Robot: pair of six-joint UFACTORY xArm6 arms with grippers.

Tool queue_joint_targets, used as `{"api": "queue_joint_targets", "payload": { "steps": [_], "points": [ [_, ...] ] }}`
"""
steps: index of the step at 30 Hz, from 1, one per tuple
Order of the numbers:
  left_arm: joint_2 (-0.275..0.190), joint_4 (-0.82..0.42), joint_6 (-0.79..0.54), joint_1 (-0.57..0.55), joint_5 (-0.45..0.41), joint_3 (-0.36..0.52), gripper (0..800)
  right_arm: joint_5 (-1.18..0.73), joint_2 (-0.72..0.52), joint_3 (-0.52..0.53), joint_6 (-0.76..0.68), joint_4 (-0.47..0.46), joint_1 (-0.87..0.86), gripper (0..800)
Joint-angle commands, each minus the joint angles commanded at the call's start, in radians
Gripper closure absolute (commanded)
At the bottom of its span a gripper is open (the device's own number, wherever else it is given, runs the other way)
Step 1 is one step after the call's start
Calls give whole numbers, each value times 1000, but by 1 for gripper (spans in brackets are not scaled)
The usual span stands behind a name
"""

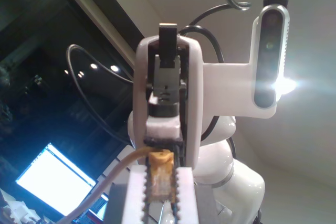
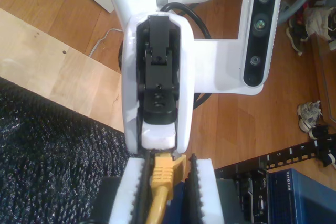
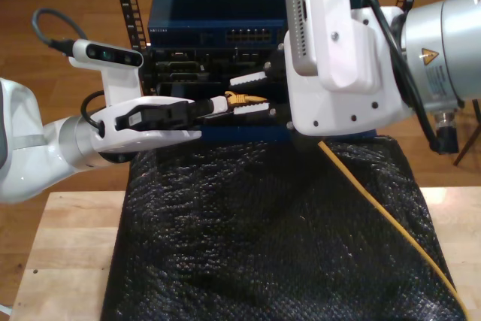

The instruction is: Grab the cable and plug it in

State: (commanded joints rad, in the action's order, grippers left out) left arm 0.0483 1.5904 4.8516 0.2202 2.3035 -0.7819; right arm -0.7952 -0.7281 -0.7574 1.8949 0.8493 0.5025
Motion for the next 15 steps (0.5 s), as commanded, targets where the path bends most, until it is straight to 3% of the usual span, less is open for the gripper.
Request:
{"api": "queue_joint_targets", "payload": {
  "steps": [7, 11, 15],
  "points": [
    [0, 0, 0, 0, 0, -2, 771, 0, 2, 2, -2, 0, 0, 664],
    [0, 0, 0, 0, 2, 0, 771, 0, 2, 3, -3, 0, 0, 751],
    [0, 0, 2, 0, 2, -2, 753, 0, 2, 5, -2, 25, -2, 774]
  ]
}}
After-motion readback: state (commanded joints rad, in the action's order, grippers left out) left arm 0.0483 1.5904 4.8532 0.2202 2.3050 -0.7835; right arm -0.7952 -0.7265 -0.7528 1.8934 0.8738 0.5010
